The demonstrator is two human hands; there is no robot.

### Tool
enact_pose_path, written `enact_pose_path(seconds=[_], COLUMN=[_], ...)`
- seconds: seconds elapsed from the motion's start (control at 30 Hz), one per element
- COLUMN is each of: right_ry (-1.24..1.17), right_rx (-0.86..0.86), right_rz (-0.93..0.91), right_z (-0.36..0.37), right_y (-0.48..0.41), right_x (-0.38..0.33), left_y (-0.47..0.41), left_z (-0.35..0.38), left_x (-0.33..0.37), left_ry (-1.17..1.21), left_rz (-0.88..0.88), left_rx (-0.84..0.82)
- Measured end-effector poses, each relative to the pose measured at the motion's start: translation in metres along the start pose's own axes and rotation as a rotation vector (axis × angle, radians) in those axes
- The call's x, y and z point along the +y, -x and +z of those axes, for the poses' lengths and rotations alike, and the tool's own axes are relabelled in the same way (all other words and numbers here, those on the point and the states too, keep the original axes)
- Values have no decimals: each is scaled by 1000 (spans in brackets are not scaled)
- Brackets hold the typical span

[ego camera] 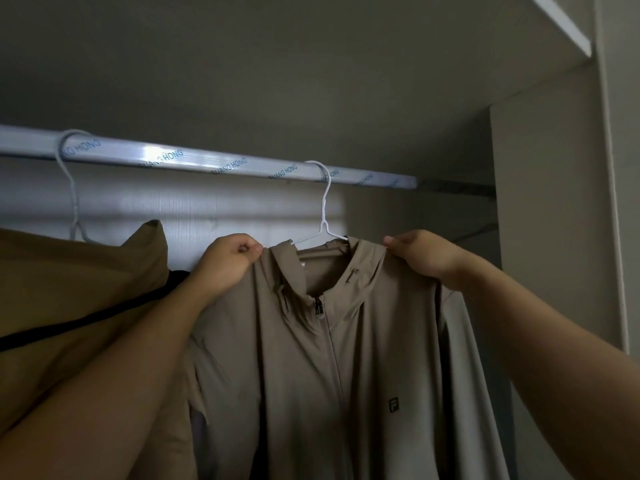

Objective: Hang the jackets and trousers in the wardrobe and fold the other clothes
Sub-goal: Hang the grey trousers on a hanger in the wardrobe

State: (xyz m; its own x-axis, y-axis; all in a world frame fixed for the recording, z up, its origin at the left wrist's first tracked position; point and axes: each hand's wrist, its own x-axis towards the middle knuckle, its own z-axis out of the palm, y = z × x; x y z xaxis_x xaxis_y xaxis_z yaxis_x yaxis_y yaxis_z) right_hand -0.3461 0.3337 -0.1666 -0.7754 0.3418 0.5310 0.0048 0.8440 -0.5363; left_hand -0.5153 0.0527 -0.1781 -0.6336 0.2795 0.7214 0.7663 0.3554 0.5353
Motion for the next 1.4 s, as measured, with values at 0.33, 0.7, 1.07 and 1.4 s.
enact_pose_path(seconds=[0.33,0.7,1.07,1.4], right_ry=[37,132,30,392], right_rx=[578,6,-120,119], right_rz=[-315,163,342,-28], right_z=[35,6,-11,-27], right_y=[19,-17,-48,-43], right_x=[25,-55,-56,-48], left_y=[19,-23,-42,-42], left_z=[9,11,9,-21], left_x=[9,65,78,48], left_ry=[239,36,-144,-678], left_rz=[7,-515,-203,-69], left_rx=[64,-530,-261,-178])
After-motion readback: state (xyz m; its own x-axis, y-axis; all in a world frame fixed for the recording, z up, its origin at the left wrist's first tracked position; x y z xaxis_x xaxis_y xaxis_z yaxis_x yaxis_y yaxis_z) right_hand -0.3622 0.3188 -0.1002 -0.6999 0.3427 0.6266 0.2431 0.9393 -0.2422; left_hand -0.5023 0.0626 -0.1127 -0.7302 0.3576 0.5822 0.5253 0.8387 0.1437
